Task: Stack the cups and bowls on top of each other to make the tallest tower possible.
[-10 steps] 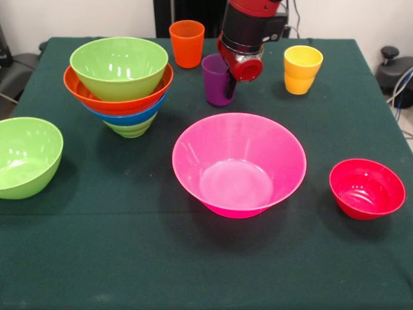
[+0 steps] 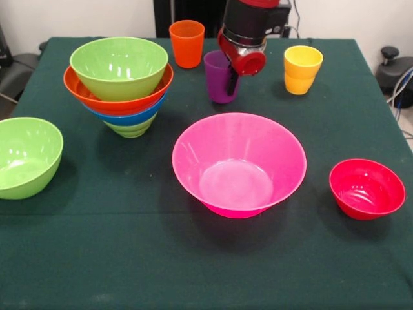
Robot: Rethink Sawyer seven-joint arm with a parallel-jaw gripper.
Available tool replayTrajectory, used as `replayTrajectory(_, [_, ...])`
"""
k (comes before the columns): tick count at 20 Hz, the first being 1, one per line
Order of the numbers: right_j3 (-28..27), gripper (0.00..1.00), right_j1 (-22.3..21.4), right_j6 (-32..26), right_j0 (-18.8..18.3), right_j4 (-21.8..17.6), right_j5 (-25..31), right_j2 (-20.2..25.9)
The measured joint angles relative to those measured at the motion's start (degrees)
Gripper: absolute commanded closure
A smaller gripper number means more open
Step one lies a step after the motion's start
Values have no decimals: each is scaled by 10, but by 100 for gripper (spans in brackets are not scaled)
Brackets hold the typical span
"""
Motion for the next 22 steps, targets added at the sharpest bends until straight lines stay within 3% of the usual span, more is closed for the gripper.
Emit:
replayTrajectory(8, [1, 100, -47, 0, 7, -13, 0, -8])
replayTrajectory(22, [3, 100, -61, 0, 11, -13, 0, -13])
